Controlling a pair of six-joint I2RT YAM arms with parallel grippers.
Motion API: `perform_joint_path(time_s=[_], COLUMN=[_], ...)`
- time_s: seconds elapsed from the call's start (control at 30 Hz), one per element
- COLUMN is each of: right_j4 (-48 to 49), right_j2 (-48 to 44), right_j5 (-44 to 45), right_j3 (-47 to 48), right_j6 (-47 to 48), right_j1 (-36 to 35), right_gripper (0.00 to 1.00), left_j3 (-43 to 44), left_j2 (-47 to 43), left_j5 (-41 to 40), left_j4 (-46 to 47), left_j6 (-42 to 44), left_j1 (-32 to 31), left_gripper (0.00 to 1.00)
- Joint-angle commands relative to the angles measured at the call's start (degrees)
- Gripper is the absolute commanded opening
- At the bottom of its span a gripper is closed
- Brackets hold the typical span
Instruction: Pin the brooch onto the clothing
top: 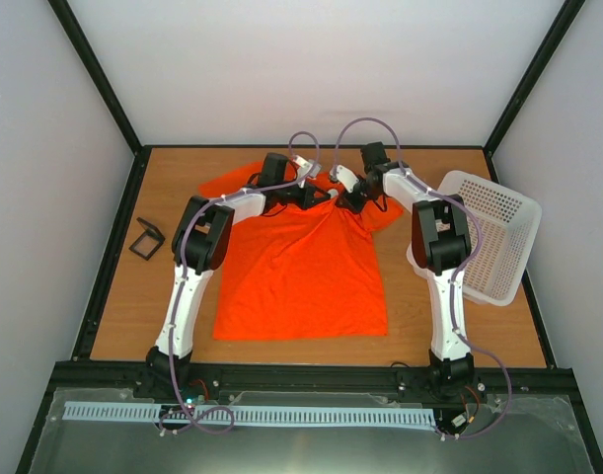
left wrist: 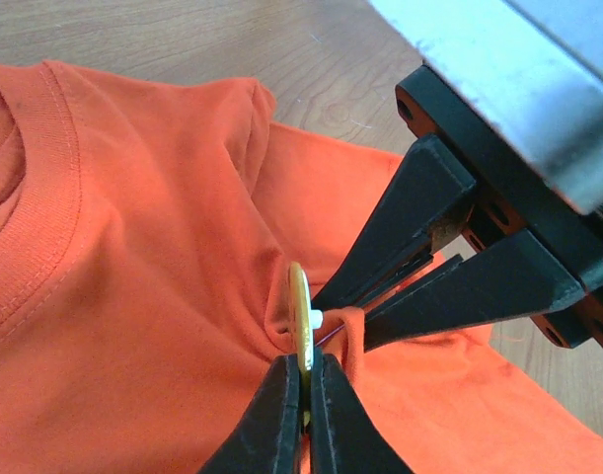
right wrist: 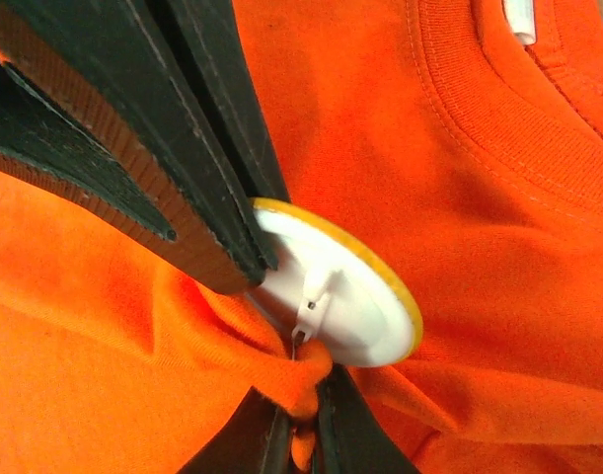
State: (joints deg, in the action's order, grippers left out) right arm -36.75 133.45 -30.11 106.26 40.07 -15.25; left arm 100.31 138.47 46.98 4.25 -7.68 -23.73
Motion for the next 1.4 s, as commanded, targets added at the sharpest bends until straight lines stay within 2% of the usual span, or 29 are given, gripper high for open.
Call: perform_joint_path(time_s=[0.0, 0.2, 0.3, 0.43, 0.6, 0.83, 1.0, 1.17, 1.23, 1.3, 1.37], right_j4=[1.08, 2.77, 3.36, 7.64, 6.37, 6.33, 4.81, 1.34, 0.72, 0.68, 0.87], right_j2=[1.65, 1.22, 0.31, -4.03, -8.41, -10.48, -7.50, -4.13, -3.48, -3.36, -3.64], right_j5=[1.38, 1.47, -0.42, -5.91, -10.85, -15.58, -17.03, -18.01, -18.77, -19.12, -19.12], right_j3=[1.54, 2.49, 1.60, -3.43, -9.07, -12.27, -7.74, -3.29, -2.60, -2.90, -3.70], right_j6=[0.55, -0.42, -0.33, -3.88, -1.42, -4.65, -8.61, -9.81, -9.29, -9.02, -8.71], right_j1=[-0.64, -0.98, -0.49, 3.54, 5.40, 6.54, 6.54, 6.54, 6.46, 6.37, 6.37], right_gripper=[0.07, 0.10, 0.20, 0.30, 0.48, 0.60, 0.58, 0.37, 0.33, 0.33, 0.39], left_j3=[4.17, 4.45, 3.75, 3.20, 3.27, 3.79, 4.06, 4.21, 4.34, 4.68, 5.03], left_j2=[1.00, 2.28, 1.94, 1.97, 2.99, 3.03, 2.36, 2.07, 2.05, 2.11, 2.36], left_j5=[9.16, 11.94, 11.99, 8.21, 7.76, 8.24, 9.30, 9.65, 9.87, 10.04, 10.06], left_j4=[5.17, 6.02, 7.40, 3.65, 1.74, 2.05, 2.51, 2.60, 2.92, 3.12, 3.05], left_j6=[-3.64, -6.67, -8.34, -4.56, -2.36, -2.61, -2.77, -2.77, -3.21, -3.66, -3.78], left_j1=[-1.05, -1.20, -1.21, -0.53, 0.00, 0.00, 0.11, 0.13, 0.08, 0.08, 0.16], left_gripper=[0.01, 0.01, 0.01, 0.01, 0.01, 0.01, 0.01, 0.01, 0.01, 0.01, 0.01])
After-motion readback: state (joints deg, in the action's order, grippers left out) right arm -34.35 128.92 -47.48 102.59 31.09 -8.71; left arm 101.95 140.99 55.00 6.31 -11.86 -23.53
